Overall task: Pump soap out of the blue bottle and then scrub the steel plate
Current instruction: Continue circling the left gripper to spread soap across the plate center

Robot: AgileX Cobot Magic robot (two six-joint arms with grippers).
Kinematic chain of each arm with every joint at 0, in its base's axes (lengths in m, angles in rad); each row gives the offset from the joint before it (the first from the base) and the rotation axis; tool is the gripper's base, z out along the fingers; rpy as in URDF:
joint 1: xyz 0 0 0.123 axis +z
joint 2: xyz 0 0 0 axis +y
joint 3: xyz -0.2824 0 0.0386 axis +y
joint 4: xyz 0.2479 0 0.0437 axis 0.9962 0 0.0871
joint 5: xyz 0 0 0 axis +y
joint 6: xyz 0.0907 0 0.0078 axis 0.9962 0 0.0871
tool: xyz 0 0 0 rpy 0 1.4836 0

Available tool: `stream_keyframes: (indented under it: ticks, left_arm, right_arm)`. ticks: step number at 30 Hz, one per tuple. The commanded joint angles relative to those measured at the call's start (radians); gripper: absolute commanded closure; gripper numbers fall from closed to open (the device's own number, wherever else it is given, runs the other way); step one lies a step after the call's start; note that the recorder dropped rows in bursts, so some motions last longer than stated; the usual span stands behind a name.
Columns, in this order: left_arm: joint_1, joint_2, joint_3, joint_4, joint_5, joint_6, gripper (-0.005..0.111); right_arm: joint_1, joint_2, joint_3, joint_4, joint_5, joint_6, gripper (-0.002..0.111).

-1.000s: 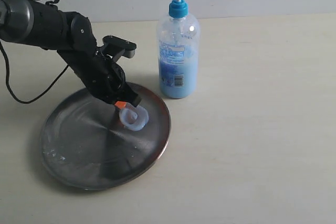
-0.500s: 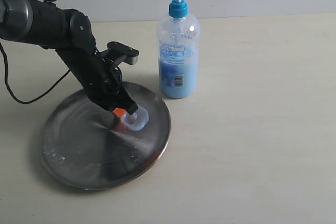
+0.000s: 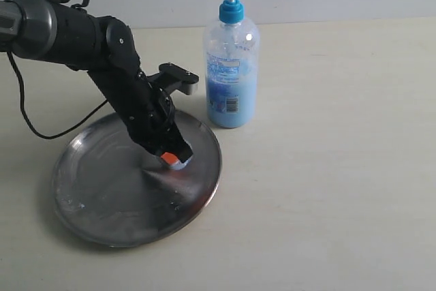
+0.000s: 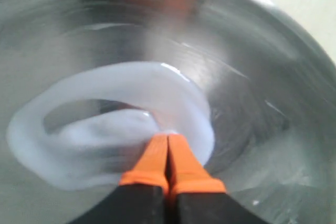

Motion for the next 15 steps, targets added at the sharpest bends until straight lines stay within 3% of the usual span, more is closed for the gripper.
stream_keyframes:
  ticks: [1, 15]
  left_arm:
    - [-0.048, 0.025, 0.015, 0.001, 0.008, 0.008, 0.106]
    - [-0.044, 0.025, 0.015, 0.055, -0.232, -0.134, 0.106]
  right_arm:
    - [-0.004, -0.004, 0.004, -0.001, -0.007, -0.008, 0.108]
    - [-0.004, -0.004, 0.004, 0.004, -0.013, -0.008, 0.108]
